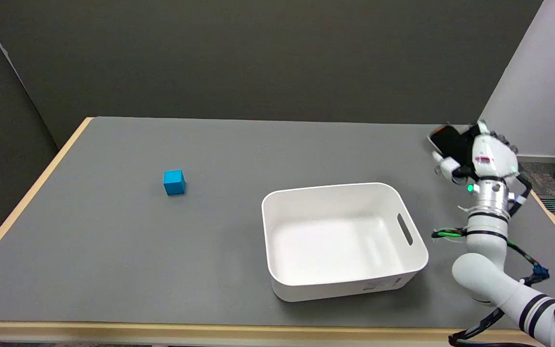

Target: Place blackboard eraser into the white container.

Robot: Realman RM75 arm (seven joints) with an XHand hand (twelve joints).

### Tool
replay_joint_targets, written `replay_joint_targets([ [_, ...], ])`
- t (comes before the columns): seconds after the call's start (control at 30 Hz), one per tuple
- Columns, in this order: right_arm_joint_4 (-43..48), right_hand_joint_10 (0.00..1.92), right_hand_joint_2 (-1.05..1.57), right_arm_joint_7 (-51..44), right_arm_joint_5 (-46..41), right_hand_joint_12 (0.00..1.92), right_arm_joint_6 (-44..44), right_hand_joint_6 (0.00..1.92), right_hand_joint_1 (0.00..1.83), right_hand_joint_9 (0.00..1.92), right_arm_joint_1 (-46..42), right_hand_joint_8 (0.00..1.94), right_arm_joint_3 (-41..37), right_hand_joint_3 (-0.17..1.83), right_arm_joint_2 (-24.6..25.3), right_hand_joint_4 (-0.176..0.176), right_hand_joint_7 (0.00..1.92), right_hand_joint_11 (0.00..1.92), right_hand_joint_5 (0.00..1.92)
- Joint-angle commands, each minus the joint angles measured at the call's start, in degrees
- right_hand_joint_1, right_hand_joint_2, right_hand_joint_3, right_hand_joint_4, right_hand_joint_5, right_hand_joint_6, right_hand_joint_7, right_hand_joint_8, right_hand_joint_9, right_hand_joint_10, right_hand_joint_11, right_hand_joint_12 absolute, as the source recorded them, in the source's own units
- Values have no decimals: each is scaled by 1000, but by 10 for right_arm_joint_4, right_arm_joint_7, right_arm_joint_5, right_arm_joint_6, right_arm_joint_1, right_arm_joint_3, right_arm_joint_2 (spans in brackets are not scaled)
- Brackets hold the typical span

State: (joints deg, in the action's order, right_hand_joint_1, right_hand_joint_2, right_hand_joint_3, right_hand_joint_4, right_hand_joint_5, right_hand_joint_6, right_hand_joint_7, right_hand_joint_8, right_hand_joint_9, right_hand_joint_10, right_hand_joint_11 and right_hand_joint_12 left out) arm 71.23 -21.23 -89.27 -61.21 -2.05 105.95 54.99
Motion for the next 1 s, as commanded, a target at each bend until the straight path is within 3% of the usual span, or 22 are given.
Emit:
replay_joint_targets([
  [0.03,158,1414,1218,319,404,1902,-106,1526,1163,822,0,1536,101,187,0,-176,667,664,600],
  [0.27,177,1367,1229,313,448,1853,-171,1463,1182,859,-20,1475,196,106,-5,-176,710,713,645],
  [0.37,175,1332,1261,313,441,1750,-186,1476,1185,859,-74,1450,198,61,-4,-176,828,697,501],
  [0.63,129,1330,1259,316,350,1768,-241,1479,1186,829,-179,1442,204,61,22,-176,836,616,500],
  [1.0,95,1334,1252,318,217,1774,-191,1499,1187,792,-159,1425,221,73,17,-176,841,565,498],
])
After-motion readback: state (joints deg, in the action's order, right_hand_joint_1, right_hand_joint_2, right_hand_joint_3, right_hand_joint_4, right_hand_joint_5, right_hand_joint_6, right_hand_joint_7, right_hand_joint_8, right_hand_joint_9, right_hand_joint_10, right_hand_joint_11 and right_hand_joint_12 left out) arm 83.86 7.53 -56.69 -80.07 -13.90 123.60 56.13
